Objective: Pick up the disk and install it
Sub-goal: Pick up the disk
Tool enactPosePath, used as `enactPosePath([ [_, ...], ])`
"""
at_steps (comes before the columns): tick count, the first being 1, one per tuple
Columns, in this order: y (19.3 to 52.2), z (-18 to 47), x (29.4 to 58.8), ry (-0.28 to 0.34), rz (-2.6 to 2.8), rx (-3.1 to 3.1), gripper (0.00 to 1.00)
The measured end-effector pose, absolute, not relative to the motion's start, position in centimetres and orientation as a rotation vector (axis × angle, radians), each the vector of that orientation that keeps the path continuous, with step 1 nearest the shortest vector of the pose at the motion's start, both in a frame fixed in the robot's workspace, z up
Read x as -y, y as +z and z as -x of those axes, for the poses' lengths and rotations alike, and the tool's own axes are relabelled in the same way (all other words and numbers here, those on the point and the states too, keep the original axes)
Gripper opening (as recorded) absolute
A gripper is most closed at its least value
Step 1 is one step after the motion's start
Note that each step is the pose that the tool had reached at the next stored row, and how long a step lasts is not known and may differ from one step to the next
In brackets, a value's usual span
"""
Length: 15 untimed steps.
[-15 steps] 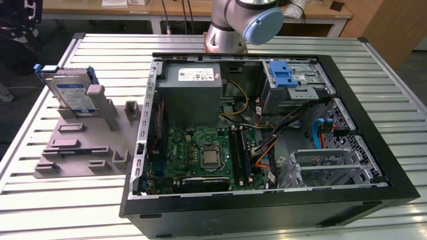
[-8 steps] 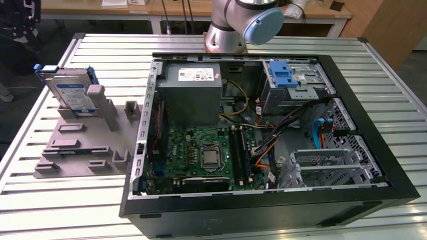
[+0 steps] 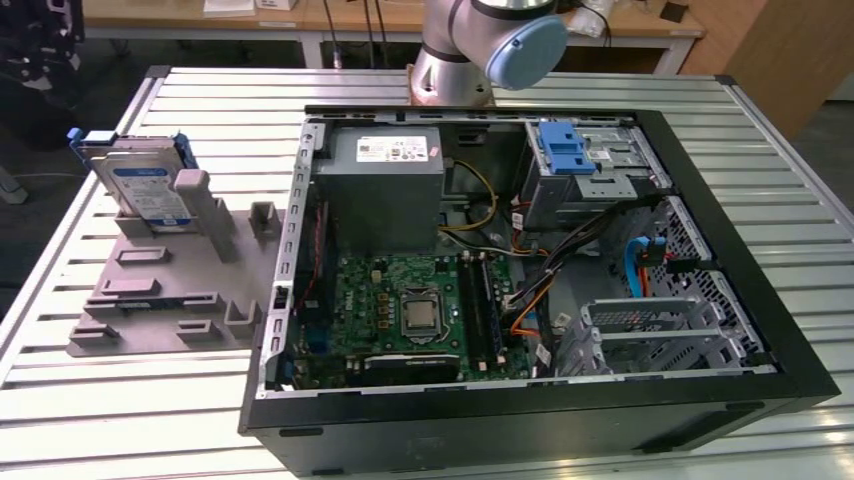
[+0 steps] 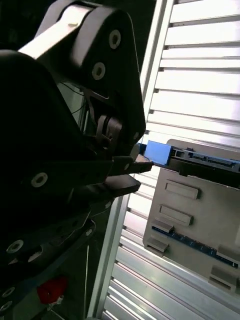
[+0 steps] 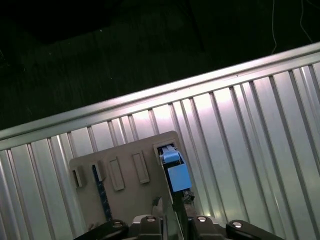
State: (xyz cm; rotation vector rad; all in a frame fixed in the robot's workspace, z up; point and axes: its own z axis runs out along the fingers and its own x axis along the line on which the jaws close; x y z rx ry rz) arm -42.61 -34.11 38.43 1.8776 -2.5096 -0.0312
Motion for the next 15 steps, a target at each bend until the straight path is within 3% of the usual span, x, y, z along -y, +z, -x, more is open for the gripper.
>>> enactPosePath([
  [2, 38.4, 42.6, 34.1, -0.031, -1.879, 2.509, 0.36],
  [4, 38.3, 42.6, 34.1, -0.031, -1.897, 2.494, 0.36],
  [6, 38.2, 42.6, 34.1, -0.031, -1.940, 2.461, 0.47],
  [8, 37.9, 42.6, 34.1, -0.031, -1.984, 2.425, 0.47],
  [9, 37.8, 42.6, 34.1, -0.031, -2.006, 2.407, 0.54],
  [15, 37.2, 42.6, 34.1, -0.030, -2.134, 2.293, 0.54],
])
